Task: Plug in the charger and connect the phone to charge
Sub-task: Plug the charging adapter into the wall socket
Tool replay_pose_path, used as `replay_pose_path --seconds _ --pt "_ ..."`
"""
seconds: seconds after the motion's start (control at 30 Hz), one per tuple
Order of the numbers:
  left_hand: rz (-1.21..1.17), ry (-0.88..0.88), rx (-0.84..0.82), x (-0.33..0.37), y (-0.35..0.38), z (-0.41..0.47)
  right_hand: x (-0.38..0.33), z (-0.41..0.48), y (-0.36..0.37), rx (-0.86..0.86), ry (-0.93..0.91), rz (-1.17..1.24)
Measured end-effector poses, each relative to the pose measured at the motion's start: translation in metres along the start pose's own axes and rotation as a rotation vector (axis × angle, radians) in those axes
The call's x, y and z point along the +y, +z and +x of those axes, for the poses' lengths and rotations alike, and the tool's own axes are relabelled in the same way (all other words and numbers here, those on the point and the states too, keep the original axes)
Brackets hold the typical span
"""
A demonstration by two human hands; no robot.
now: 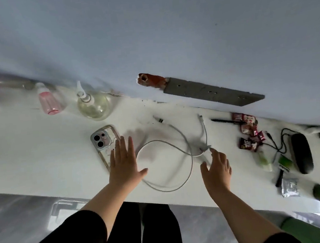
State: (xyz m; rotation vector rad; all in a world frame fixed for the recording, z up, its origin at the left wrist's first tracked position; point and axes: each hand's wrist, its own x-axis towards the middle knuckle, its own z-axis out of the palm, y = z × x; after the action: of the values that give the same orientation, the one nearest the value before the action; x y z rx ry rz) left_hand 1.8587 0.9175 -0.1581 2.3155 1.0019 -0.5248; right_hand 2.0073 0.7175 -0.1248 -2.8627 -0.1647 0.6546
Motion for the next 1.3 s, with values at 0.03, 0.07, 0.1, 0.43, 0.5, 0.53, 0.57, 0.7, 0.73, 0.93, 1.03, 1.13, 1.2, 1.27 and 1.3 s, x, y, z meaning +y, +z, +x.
replay_pose_path --seconds 0.03,0.07,0.1,0.43,0.5,0.53,0.57,0.7,0.73,0.93,1.03,1.13,1.2,1.27,1.3 --pt "0.023 0.021 -0.035 0.015 0.006 0.008 0.007 0.008 0.001 -0.064 0.053 -0.044" --pt "0.039 0.028 -0.064 0.026 0.011 0.015 0.012 0.016 0.004 -0.111 0.08 -0.068" --pt "0.049 0.033 -0.083 0.034 0.016 0.022 0.014 0.021 0.008 -0.139 0.095 -0.076" --pt "0.097 -0.056 -0.284 0.064 0.036 0.058 0.031 0.035 0.02 -0.078 0.198 0.077" --pt "0.106 -0.072 -0.316 0.065 0.035 0.061 0.033 0.026 0.012 -0.092 0.247 0.145" --pt "0.106 -0.076 -0.323 0.066 0.035 0.062 0.033 0.022 0.007 -0.091 0.269 0.201" --pt "0.105 -0.078 -0.328 0.067 0.034 0.062 0.032 0.018 0.0 -0.096 0.291 0.263" --pt "0.109 -0.09 -0.345 0.067 0.033 0.061 0.026 0.014 -0.028 -0.241 0.326 0.385" --pt "0.111 -0.091 -0.351 0.068 0.033 0.061 0.021 0.015 -0.035 -0.279 0.324 0.445" --pt "0.114 -0.088 -0.367 0.068 0.034 0.062 -0.057 0.025 -0.062 -0.642 0.258 1.091" --pt "0.108 -0.077 -0.349 0.066 0.036 0.061 -0.094 0.039 -0.06 -0.707 0.172 1.152" --pt "0.091 -0.064 -0.341 0.064 0.037 0.062 -0.115 0.053 -0.057 -0.664 0.159 1.211" --pt "0.088 -0.059 -0.339 0.063 0.037 0.062 -0.123 0.059 -0.054 -0.625 0.144 1.23" --pt "0.088 -0.059 -0.337 0.063 0.037 0.061 -0.128 0.061 -0.053 -0.621 0.122 1.262" --pt "0.087 -0.059 -0.337 0.063 0.037 0.062 -0.13 0.061 -0.053 -0.625 0.111 1.273"
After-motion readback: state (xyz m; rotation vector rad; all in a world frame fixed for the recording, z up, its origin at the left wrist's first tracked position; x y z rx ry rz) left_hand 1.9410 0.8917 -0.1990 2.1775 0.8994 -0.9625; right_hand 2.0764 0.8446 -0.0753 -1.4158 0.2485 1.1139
